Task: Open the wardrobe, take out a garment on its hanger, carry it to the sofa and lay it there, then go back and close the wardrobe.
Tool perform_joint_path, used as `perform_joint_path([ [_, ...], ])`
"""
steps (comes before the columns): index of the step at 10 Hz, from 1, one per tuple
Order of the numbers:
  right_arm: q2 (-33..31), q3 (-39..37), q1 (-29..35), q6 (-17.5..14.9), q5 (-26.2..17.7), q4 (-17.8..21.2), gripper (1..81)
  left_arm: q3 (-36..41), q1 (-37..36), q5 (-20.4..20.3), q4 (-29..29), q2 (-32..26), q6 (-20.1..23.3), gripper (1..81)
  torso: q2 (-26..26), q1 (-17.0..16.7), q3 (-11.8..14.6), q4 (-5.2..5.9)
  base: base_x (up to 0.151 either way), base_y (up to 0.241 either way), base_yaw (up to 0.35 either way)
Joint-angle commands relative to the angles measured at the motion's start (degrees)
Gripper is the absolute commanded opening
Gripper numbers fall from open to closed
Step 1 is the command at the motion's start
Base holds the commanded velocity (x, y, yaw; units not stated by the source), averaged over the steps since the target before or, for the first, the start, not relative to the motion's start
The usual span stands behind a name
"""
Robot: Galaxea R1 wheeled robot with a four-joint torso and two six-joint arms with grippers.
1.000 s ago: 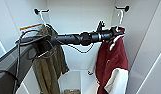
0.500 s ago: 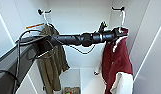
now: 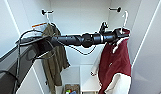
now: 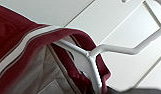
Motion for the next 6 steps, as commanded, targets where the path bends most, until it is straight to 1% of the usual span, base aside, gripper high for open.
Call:
perform_joint_path([
  [1, 0.36, 0.59, 1.8, -0.19, -3.49, 0.37, 81.1, 0.28, -11.26, -5.02, 1.57, -0.11, 1.92, 1.0, 0.0, 0.0, 0.0, 0.0, -0.119, 0.0, 0.0],
  [6, 0.36, 0.68, 1.71, -0.27, -3.49, 0.55, 81.1, 2.31, -9.94, -5.28, 1.57, -1.78, 1.92, 1.0, 0.0, -0.02, 0.0, 0.0, -0.12, 0.0, 0.0],
])
